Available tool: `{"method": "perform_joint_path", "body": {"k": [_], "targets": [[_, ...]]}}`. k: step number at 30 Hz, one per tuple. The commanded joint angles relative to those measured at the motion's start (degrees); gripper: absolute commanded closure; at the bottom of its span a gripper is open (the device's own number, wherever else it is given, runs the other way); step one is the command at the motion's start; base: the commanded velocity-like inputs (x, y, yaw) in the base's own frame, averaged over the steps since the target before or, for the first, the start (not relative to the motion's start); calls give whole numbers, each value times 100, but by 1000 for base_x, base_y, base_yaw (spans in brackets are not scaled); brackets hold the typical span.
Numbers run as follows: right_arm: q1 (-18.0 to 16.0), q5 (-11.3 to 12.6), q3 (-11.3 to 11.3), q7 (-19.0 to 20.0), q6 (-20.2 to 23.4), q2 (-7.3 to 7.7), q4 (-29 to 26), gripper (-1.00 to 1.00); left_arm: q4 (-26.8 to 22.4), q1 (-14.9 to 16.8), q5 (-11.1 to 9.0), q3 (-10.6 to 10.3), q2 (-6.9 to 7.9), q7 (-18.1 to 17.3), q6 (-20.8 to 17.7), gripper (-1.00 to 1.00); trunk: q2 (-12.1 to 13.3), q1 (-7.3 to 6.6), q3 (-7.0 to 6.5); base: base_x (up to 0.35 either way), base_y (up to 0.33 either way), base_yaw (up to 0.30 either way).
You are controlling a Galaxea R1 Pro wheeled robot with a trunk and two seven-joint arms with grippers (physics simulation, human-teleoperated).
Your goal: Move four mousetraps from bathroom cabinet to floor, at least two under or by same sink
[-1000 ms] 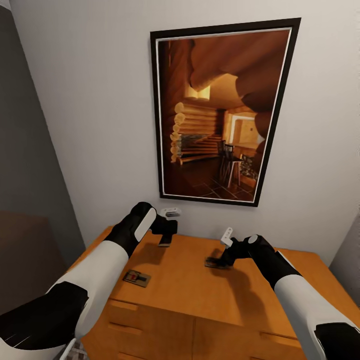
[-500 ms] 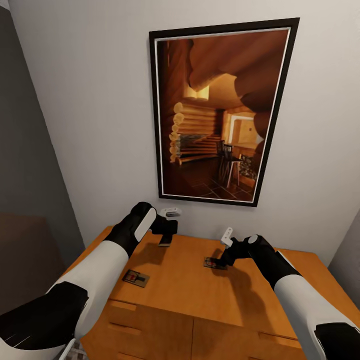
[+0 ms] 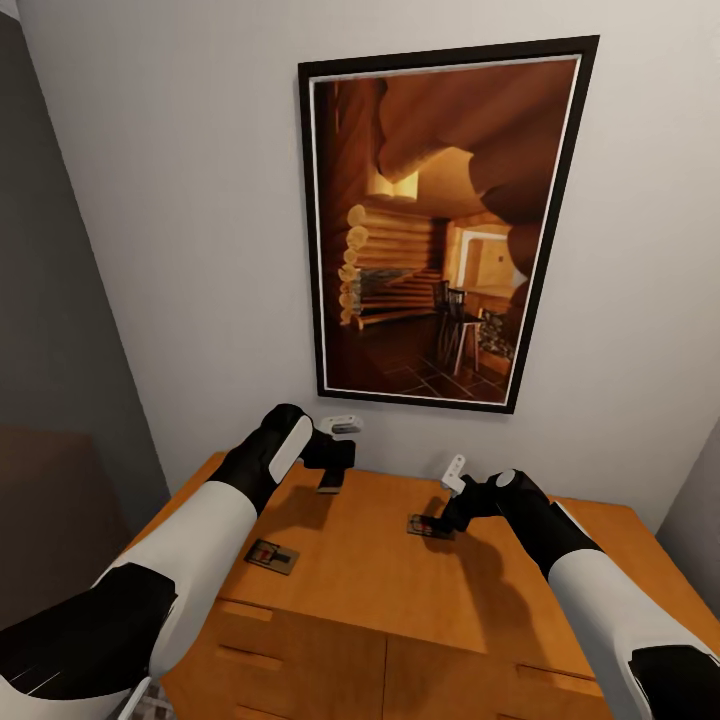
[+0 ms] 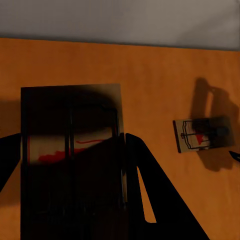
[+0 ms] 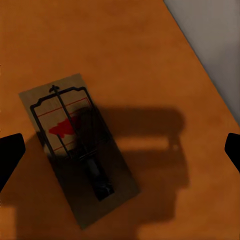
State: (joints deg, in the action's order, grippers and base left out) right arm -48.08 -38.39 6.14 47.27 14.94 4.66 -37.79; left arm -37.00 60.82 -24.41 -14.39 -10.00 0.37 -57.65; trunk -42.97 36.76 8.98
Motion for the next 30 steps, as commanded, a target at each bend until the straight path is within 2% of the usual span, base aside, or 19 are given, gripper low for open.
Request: {"method": "perform_joint_path", "body": {"k": [1, 30], "targets": [[0, 1, 0, 1, 0, 0, 0, -100, -1, 0, 15, -2, 0, -2, 0, 100, 0, 0, 0, 0, 0, 0], [0, 7, -8, -5, 0, 0, 0, -100, -1, 0, 15, -2, 0, 0, 0, 100, 0, 0, 0, 0, 0, 10]]}}
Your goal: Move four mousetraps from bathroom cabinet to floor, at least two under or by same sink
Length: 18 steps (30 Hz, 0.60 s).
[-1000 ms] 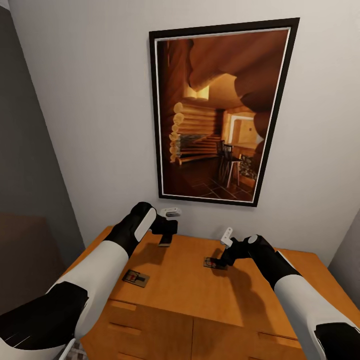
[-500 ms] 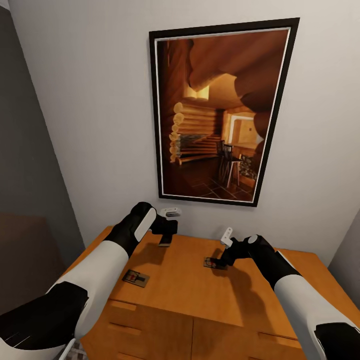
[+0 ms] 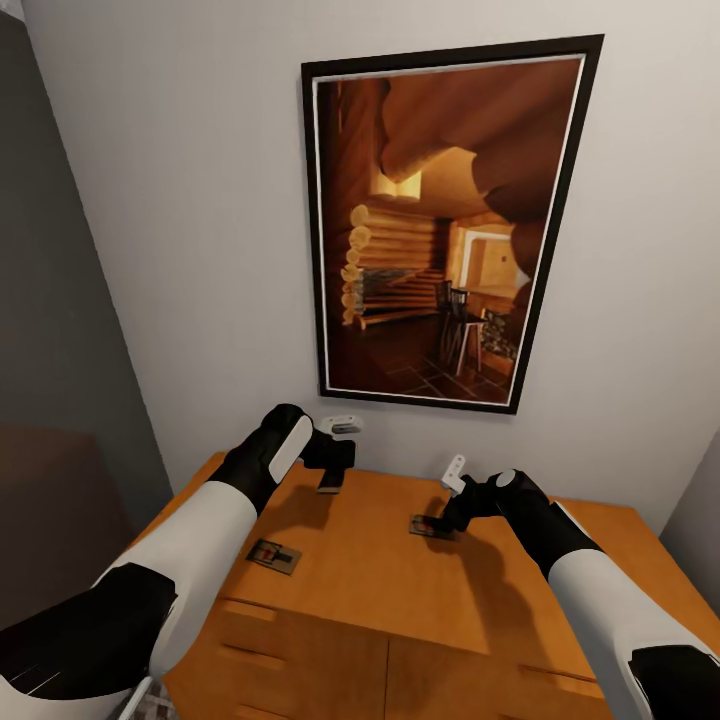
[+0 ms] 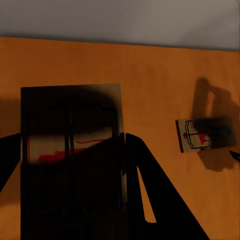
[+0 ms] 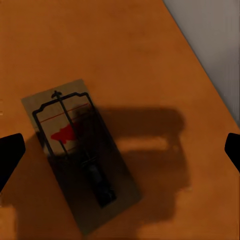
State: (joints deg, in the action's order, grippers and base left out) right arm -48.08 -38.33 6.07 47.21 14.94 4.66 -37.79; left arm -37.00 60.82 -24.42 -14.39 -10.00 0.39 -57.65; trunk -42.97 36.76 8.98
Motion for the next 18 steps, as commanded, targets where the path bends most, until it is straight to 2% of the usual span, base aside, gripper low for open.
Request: {"method": "perform_joint_path", "body": {"k": [1, 9, 18], "targets": [[0, 1, 0, 0, 0, 0, 0, -100, 0, 0, 17, -2, 0, -2, 0, 100, 0, 0, 0, 0, 0, 166], [0, 1, 0, 0, 2, -1, 0, -100, 0, 0, 19, -2, 0, 3, 0, 100, 0, 0, 0, 0, 0, 248], [0, 1, 0, 0, 2, 0, 0, -100, 0, 0, 25, -2, 0, 5, 0, 100, 0, 0, 0, 0, 0, 52]]}}
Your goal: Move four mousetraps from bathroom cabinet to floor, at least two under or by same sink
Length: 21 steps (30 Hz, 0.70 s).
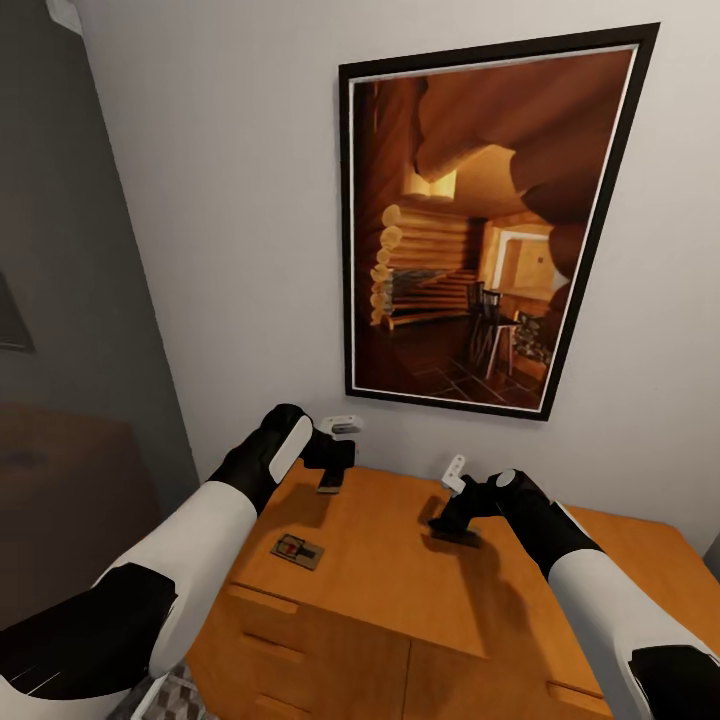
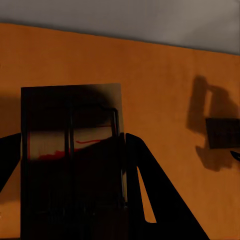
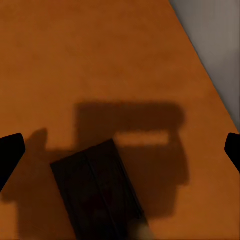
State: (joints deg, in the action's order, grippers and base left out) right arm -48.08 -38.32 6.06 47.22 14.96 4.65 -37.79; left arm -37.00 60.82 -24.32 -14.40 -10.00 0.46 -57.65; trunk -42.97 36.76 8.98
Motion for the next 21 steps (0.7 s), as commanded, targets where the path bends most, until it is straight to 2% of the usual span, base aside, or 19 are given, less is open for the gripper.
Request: {"method": "perform_joint_path", "body": {"k": [1, 10, 21], "targets": [[0, 0, 0, 1, 0, 0, 0, -100, -1, 0, 15, -2, 0, -2, 0, 100, 0, 0, 0, 0, 0, 29], [0, 0, 0, 4, 0, 0, 0, -100, -1, 0, 15, -2, 0, -2, 0, 100, 0, 0, 0, 0, 0, 158], [0, 0, 0, 0, 1, 0, 0, -100, -1, 0, 22, -2, 0, 58, 0, 100, 0, 0, 0, 0, 0, 20]]}}
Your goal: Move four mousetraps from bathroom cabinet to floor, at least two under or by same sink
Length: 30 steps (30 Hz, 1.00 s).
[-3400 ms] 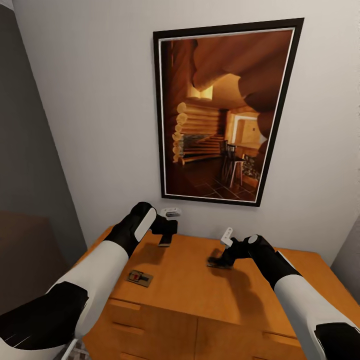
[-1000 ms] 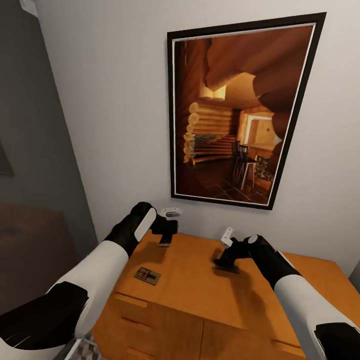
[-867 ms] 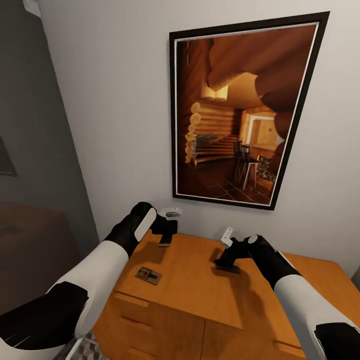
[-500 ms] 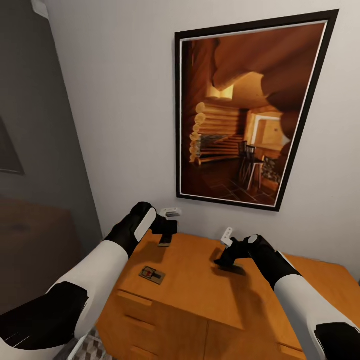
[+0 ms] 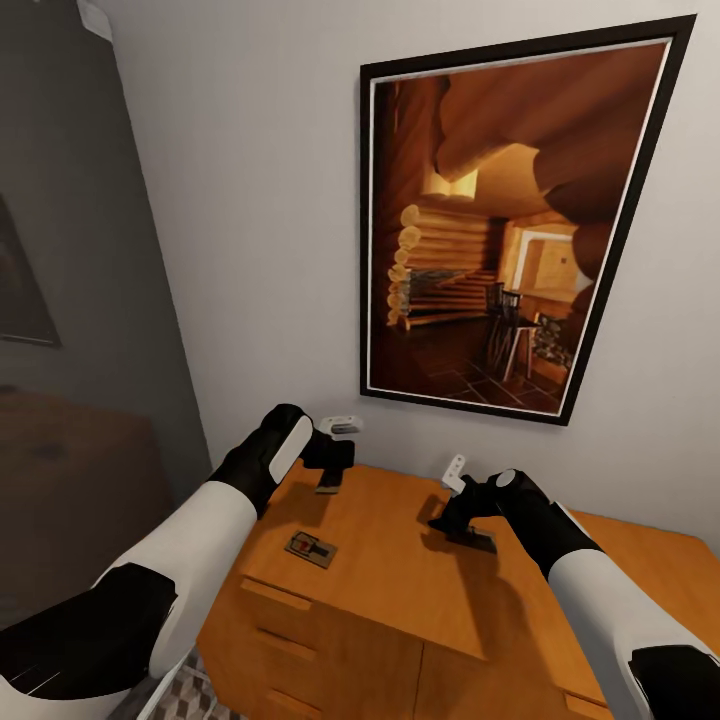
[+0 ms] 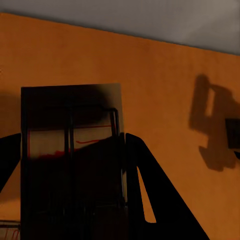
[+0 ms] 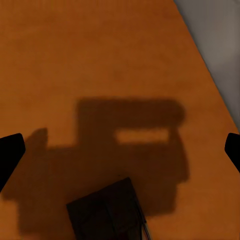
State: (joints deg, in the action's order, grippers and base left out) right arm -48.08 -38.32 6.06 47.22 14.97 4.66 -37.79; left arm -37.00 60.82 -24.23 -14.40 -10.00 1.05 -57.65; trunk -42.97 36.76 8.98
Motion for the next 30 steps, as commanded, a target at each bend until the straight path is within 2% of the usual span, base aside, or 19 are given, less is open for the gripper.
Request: {"method": "perform_joint_path", "body": {"k": [1, 30], "targets": [[0, 0, 0, 1, 1, 0, 0, -100, -1, -1, 14, -2, 0, 20, 0, 100, 0, 0, 0, 0, 0, 1], [0, 0, 0, 0, -3, 0, 0, -100, -1, 0, 7, -2, 0, 88, 0, 100, 0, 0, 0, 0, -15, 0]]}}
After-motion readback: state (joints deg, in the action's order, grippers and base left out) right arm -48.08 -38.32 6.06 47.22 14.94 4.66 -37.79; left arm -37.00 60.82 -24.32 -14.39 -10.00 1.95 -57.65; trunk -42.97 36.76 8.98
